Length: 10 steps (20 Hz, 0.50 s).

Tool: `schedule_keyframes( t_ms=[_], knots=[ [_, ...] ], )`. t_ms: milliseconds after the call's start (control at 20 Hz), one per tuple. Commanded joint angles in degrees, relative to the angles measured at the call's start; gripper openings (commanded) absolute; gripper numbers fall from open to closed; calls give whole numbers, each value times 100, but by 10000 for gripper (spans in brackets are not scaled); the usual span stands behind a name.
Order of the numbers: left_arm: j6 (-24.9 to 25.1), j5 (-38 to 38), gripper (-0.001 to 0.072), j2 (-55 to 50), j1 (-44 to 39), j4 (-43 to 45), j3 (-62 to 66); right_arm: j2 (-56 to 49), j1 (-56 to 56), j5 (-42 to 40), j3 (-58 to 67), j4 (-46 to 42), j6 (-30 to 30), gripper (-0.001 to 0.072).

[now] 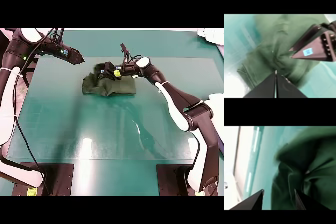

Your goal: Fold the shirts.

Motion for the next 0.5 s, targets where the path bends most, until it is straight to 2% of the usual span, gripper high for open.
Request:
schedule_keyframes(
  t_ms=[0,100,200,300,450],
  knots=[
    [-2,-66,21,22,13,52,2,-46,4,-24,35,704,-282,460],
    [-2,-103,21,22,13,59,2,-46,-127,328,291,791,-535,470],
    [0,-122,21,22,13,83,2,7,-387,693,601,793,-616,686],
    [-2,-125,21,22,13,85,2,337,-791,833,400,634,-581,688],
    [-2,-94,22,20,13,85,2,1093,-1648,1316,-293,-1185,-2,687]
  ],
)
